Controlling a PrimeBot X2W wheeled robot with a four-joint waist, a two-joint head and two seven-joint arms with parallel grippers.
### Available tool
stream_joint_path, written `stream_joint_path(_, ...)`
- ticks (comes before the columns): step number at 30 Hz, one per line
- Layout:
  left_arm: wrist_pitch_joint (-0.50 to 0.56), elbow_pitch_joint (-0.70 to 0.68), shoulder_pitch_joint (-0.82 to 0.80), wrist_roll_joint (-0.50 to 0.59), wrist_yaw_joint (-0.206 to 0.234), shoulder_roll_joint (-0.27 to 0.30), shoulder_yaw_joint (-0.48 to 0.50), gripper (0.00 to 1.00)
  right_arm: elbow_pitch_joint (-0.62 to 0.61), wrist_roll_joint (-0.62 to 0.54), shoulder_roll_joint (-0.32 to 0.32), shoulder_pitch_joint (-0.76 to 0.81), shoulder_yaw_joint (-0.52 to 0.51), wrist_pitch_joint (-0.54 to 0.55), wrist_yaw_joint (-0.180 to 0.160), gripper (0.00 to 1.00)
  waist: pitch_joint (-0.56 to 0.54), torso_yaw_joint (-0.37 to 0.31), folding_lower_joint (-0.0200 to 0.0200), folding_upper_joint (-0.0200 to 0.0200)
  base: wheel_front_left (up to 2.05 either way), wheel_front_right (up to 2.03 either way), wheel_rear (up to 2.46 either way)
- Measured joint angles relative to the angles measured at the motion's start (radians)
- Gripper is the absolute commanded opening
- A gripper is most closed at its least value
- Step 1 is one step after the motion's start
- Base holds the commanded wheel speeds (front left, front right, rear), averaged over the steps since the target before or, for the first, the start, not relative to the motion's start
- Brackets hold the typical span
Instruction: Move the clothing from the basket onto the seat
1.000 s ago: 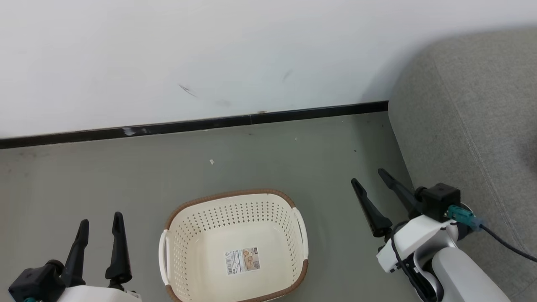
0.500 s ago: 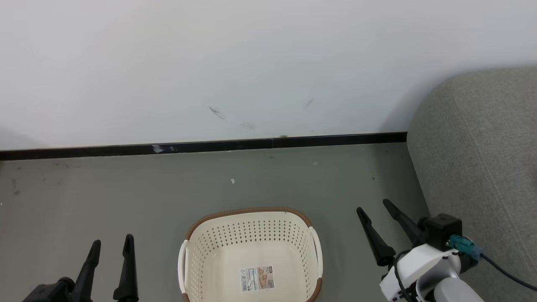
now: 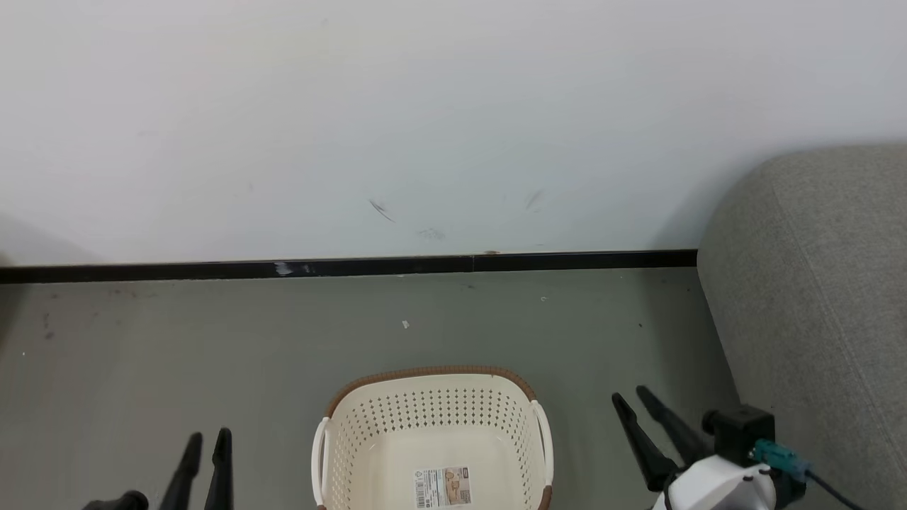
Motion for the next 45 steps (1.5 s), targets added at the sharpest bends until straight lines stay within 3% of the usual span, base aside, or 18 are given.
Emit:
stream_joint_path(4, 0.001, 0.034, 0.014, -0.004, 0.000, -0.039, -0.019, 0.00, 0.034, 0.002, 0.007, 0.042, 0.009, 0.000, 0.000, 0.00, 0.000, 0.000, 0.0000, 0.0000, 0.00, 0.00, 0.00)
stream_joint_path(9, 0.012, 0.036, 0.015, -0.041, -0.009, -0.047, -0.009, 0.00, 0.022, 0.040, 0.008, 0.052, 0.007, 0.000, 0.000, 0.00, 0.001, 0.000, 0.0000, 0.0000, 0.00, 0.00, 0.00)
stream_joint_path(23, 0.055, 0.053, 0.013, -0.167, -0.052, -0.080, 0.040, 0.00, -0.013, 0.266, 0.013, 0.056, -0.034, 0.030, 0.000, 0.00, 0.001, -0.007, 0.0007, 0.0000, 0.00, 0.00, 0.00)
stream_joint_path(45, 0.124, 0.103, -0.013, -0.359, -0.124, -0.120, 0.115, 0.00, -0.030, 0.572, 0.009, 0.056, -0.108, 0.103, 0.000, 0.00, -0.013, -0.016, 0.0167, 0.0000, 0.00, 0.00, 0.00)
